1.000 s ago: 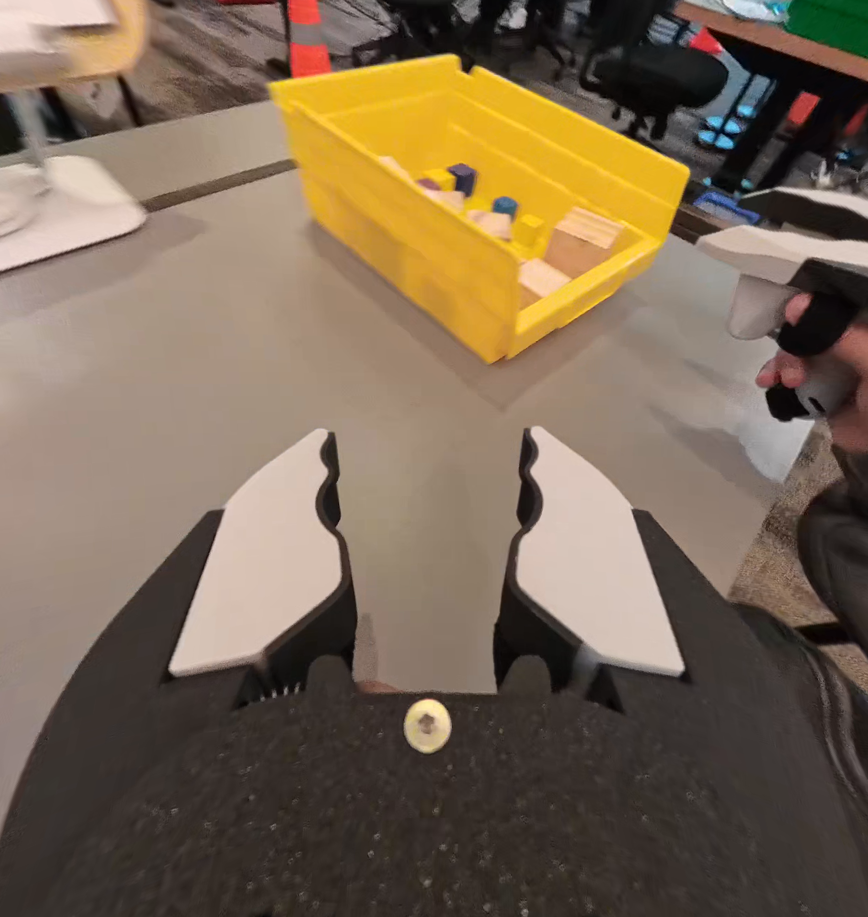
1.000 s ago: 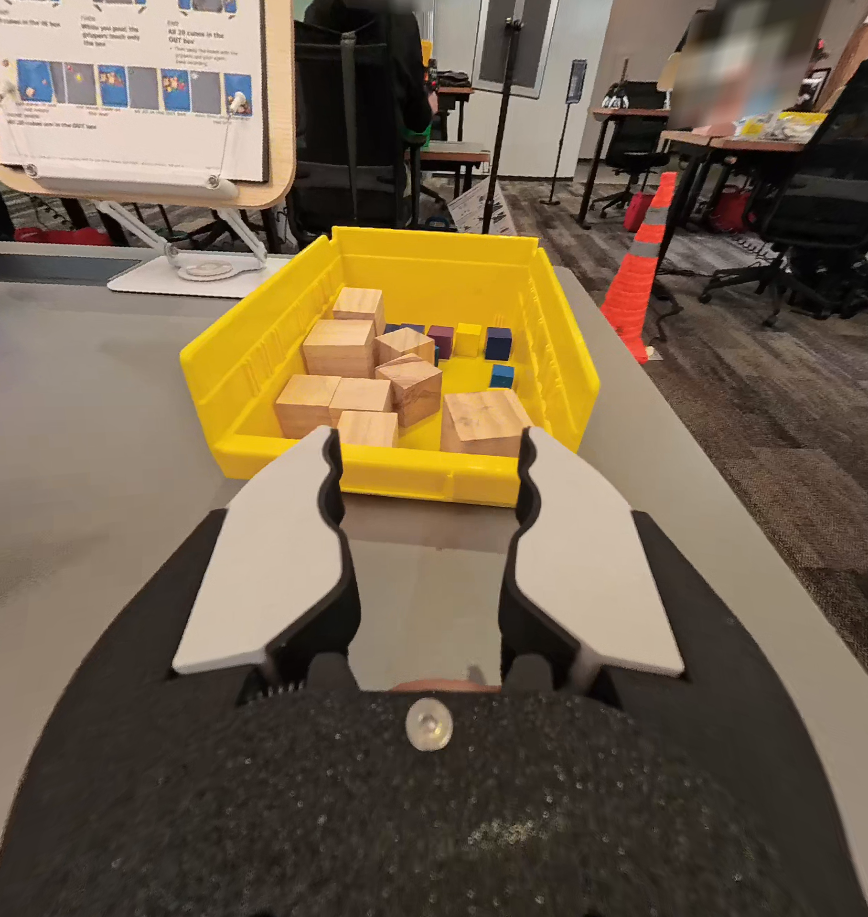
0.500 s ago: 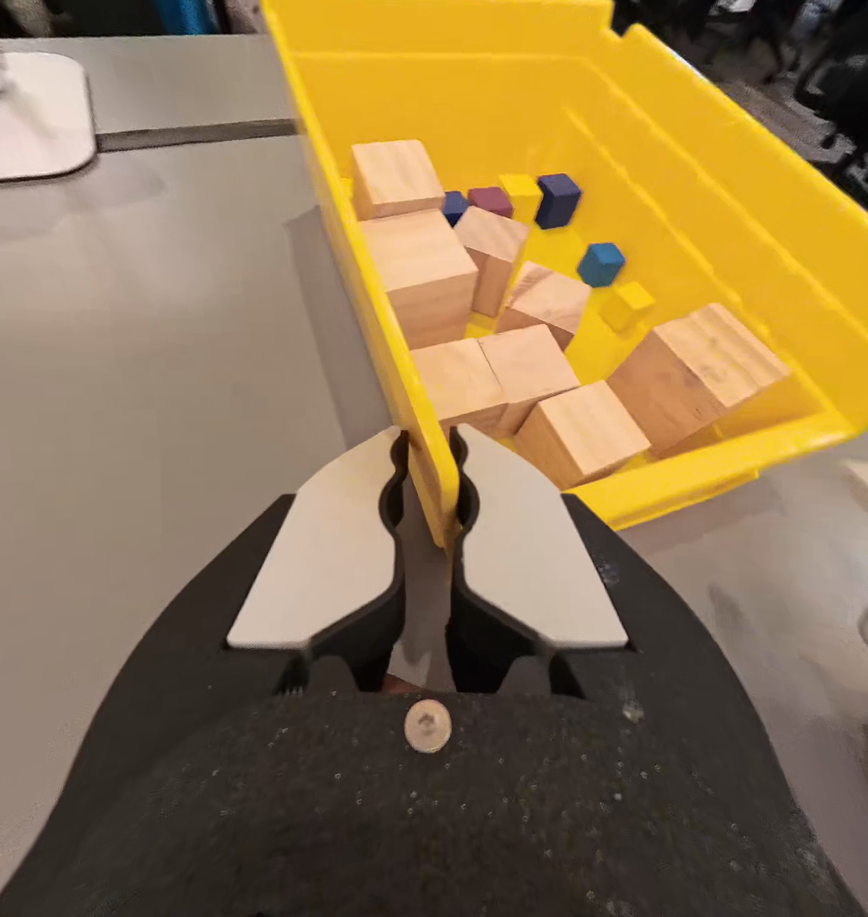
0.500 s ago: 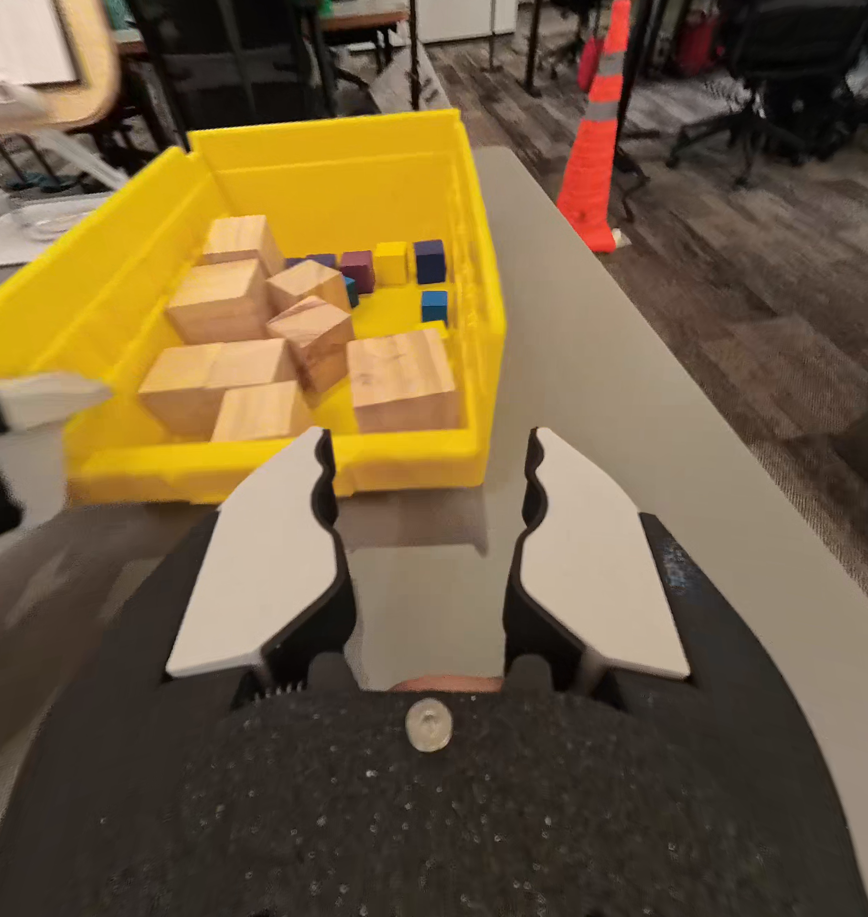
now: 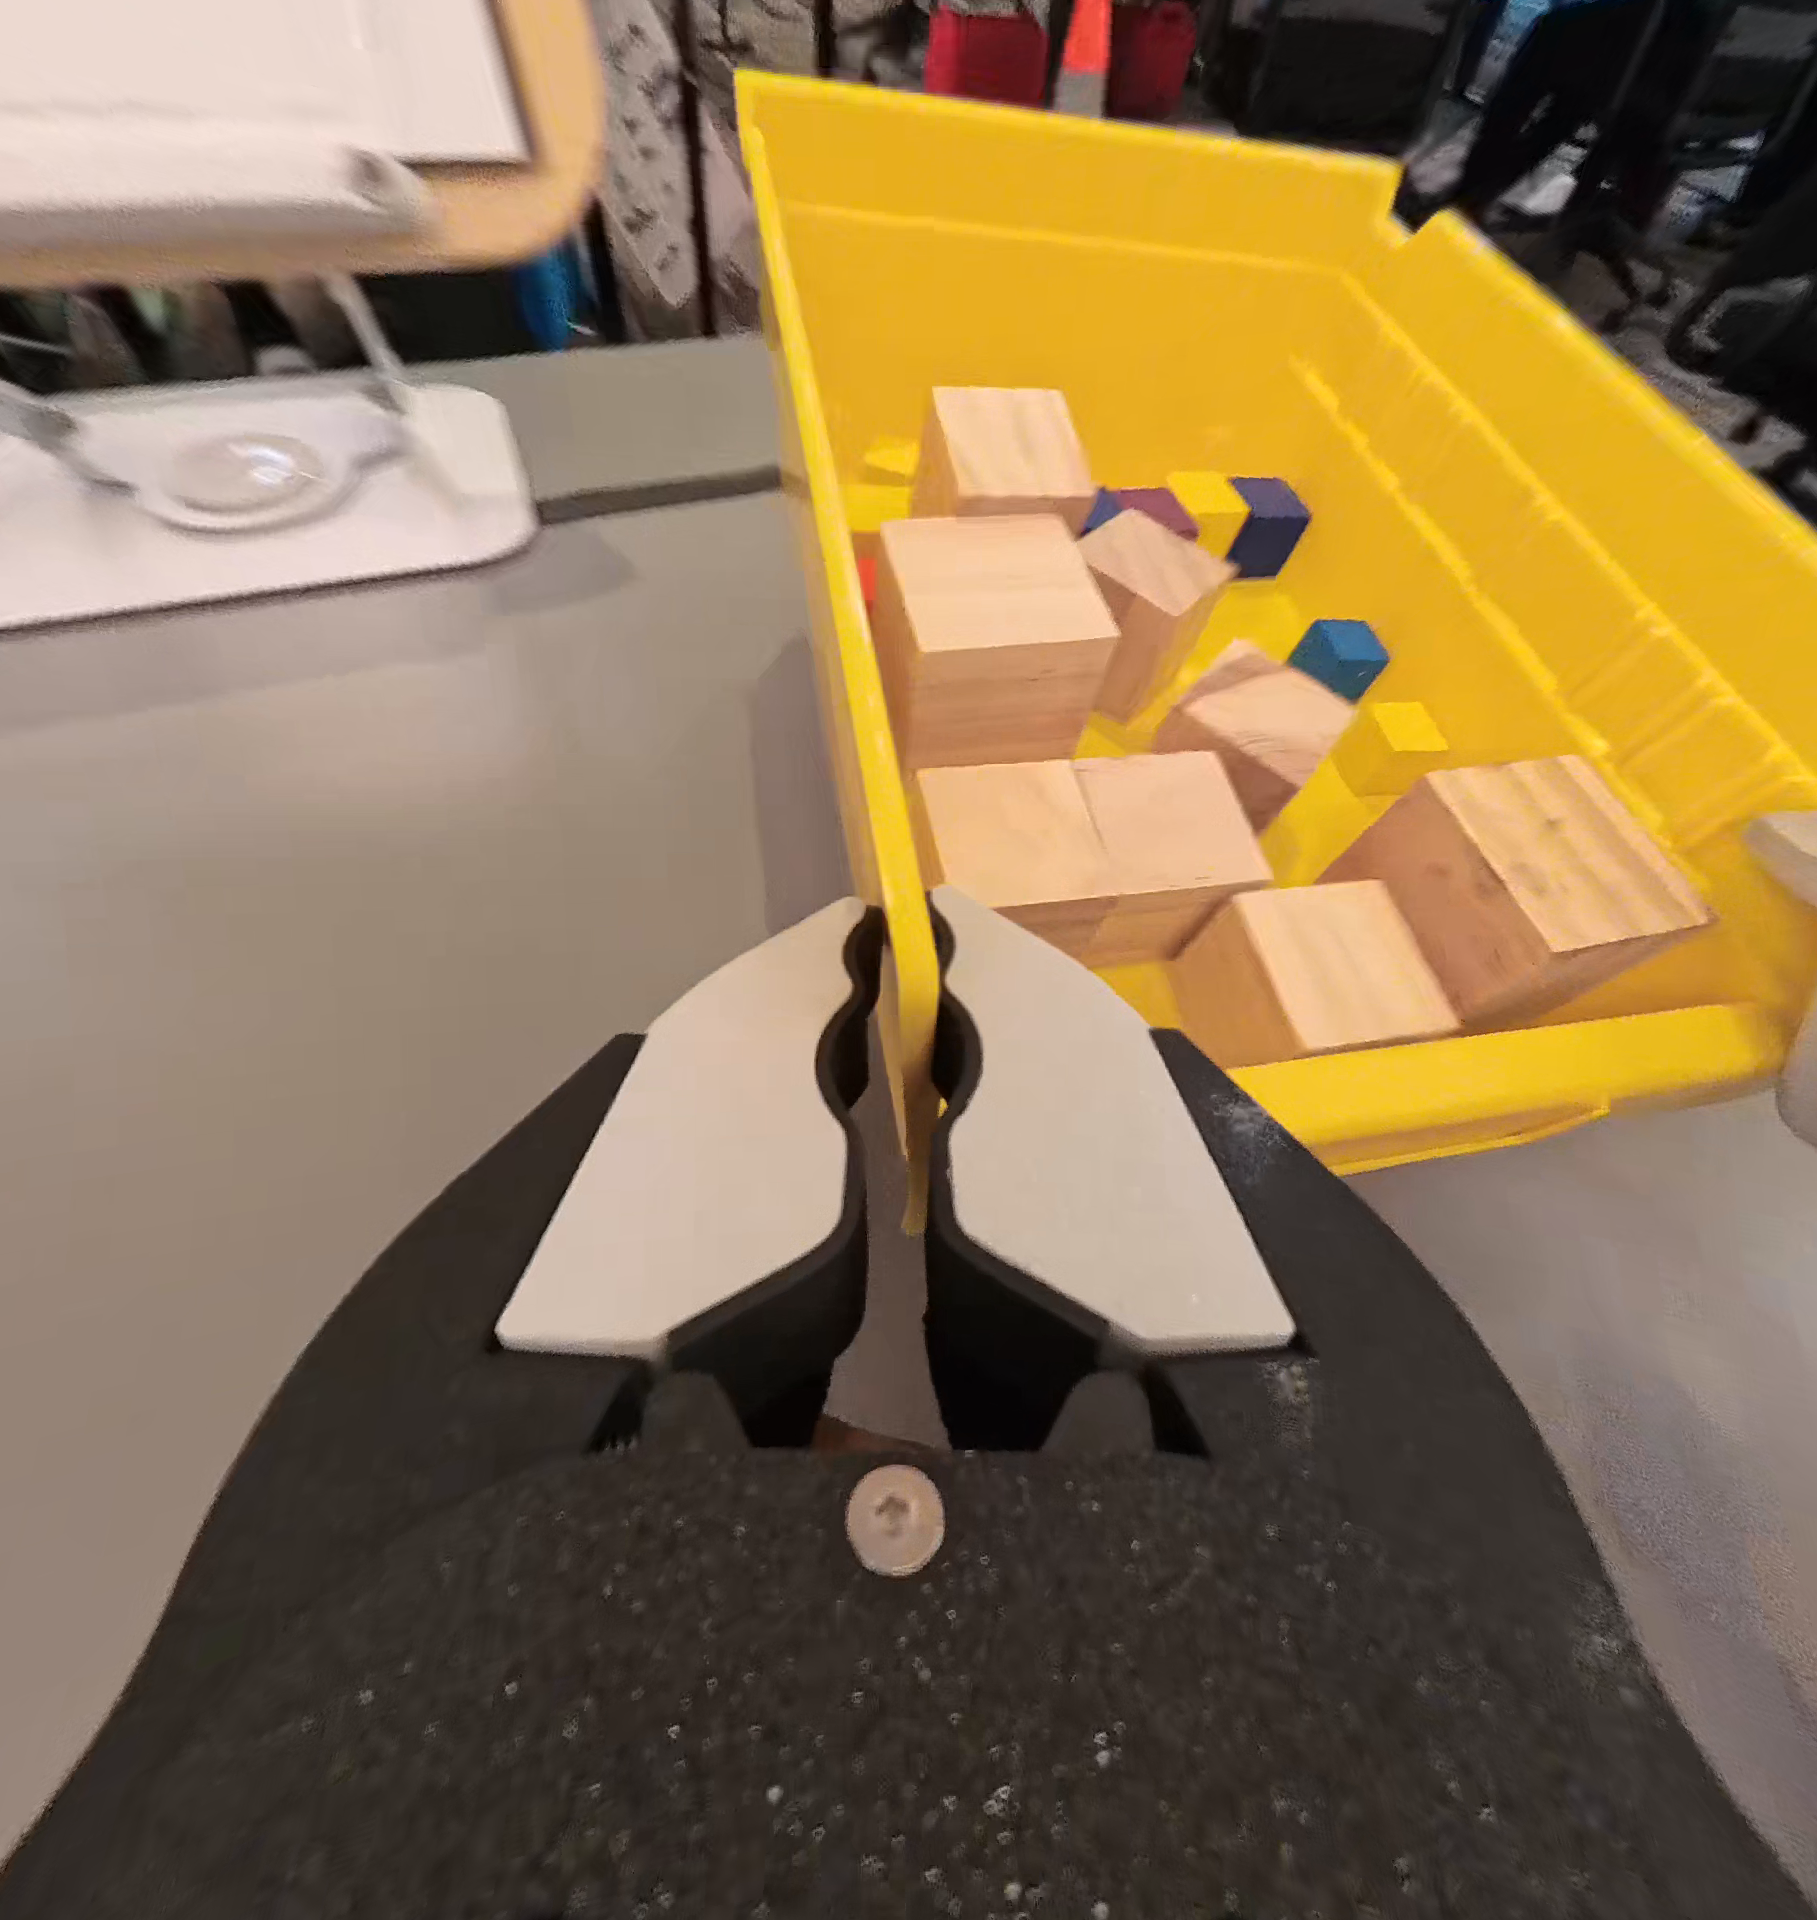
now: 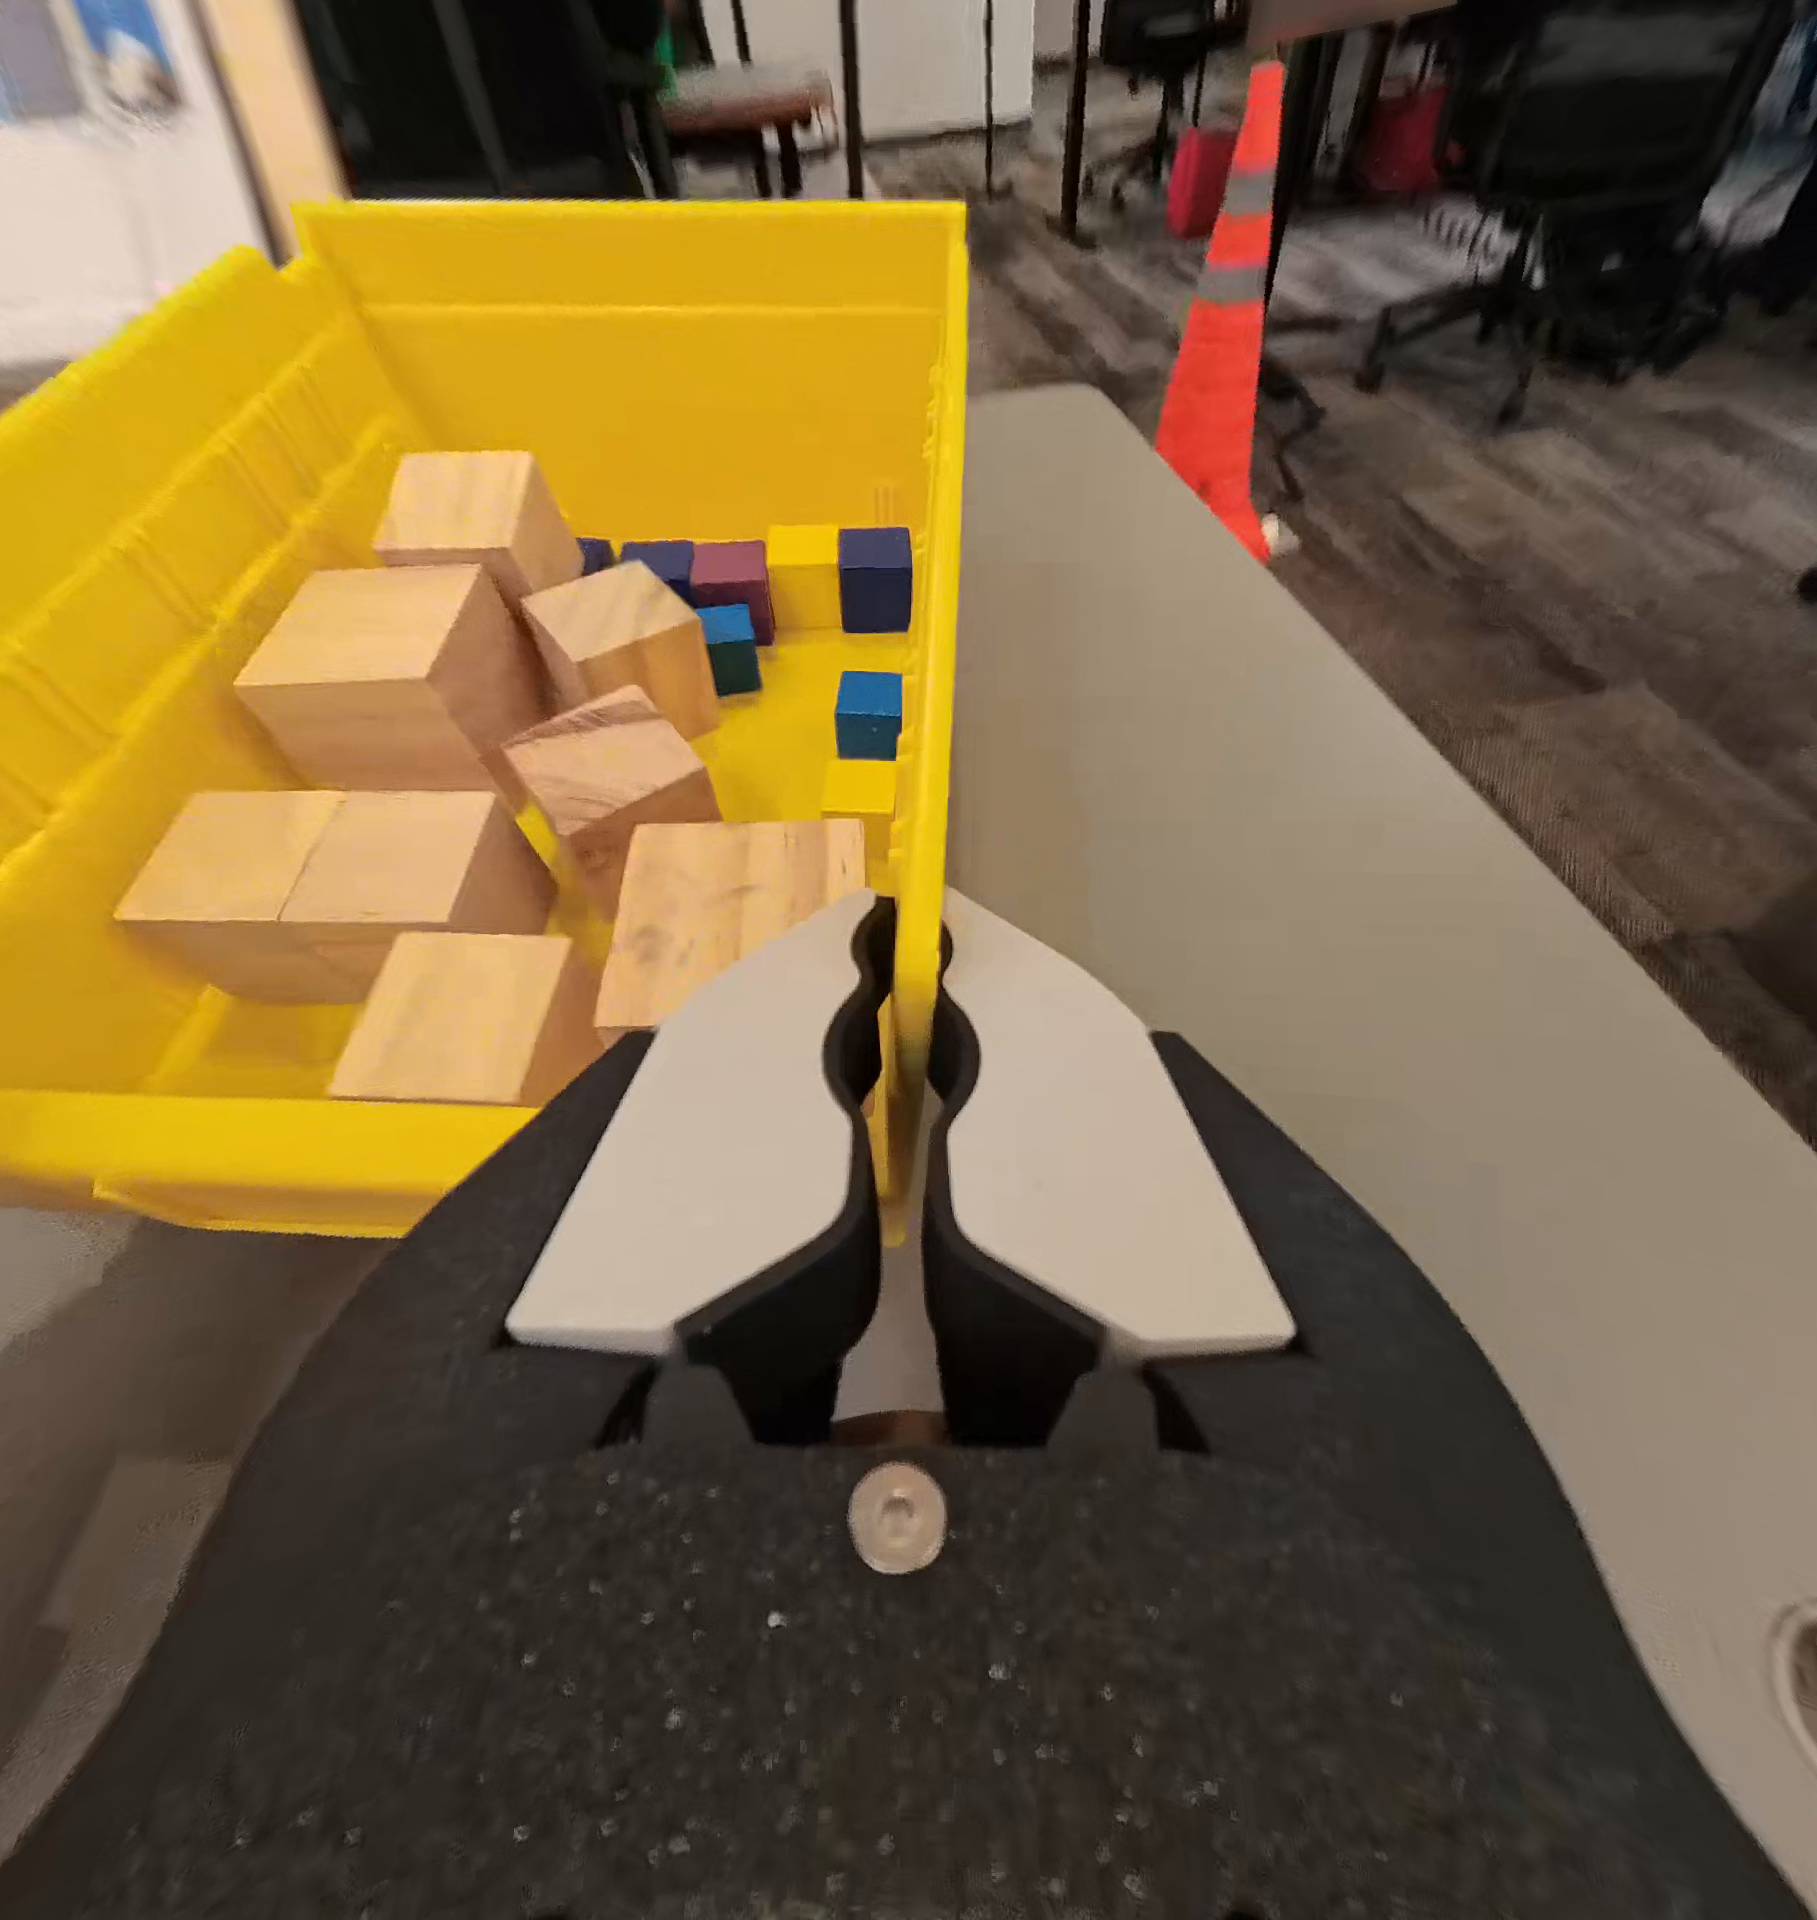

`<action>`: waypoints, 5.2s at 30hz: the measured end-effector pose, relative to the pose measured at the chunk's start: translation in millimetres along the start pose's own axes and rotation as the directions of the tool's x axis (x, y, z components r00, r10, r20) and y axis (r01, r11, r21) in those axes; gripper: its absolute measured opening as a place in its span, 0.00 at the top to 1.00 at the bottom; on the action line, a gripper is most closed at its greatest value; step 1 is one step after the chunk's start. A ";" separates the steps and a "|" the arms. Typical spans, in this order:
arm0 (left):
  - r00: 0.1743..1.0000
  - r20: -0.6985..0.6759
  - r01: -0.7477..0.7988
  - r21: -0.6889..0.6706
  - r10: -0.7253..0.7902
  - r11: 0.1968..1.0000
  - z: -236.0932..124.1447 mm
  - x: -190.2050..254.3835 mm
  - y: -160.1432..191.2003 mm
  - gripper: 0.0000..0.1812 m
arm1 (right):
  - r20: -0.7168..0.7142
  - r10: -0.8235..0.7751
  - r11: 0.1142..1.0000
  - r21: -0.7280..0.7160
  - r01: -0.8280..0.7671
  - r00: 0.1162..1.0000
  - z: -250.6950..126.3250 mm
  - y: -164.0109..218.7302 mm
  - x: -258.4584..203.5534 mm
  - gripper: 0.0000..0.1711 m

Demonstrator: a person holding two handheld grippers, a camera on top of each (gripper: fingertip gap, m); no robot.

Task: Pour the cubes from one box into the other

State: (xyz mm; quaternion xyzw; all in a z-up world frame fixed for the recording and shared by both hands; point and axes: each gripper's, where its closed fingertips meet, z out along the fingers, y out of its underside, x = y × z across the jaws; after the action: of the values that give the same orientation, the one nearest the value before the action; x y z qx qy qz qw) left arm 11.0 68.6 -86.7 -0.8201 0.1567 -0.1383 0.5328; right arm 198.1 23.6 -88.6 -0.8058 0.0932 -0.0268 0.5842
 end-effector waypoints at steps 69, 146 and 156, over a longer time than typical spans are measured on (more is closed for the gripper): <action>0.799 0.563 0.127 0.184 -0.210 0.975 -346.2 -398.7 90.2 0.98 | 0.625 -0.233 0.965 0.057 0.255 0.745 -123.0 47.4 -508.2 0.99; 0.978 0.177 0.110 -0.008 -0.107 0.994 -139.5 -358.2 46.7 0.98 | 0.316 -0.243 0.970 0.077 0.231 0.917 -19.9 18.4 -389.8 0.97; 0.939 0.333 0.102 -0.026 -0.088 0.994 -197.3 -460.0 80.4 0.99 | 0.466 -0.206 0.968 -0.031 0.249 0.861 -29.8 72.3 -501.6 0.96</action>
State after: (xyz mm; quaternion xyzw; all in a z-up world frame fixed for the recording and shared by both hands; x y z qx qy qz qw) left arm -495.2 59.9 -110.2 -0.8494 0.0283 -0.0207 0.5267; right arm -307.2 65.1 -114.7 -0.8201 -0.1421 0.0996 0.5452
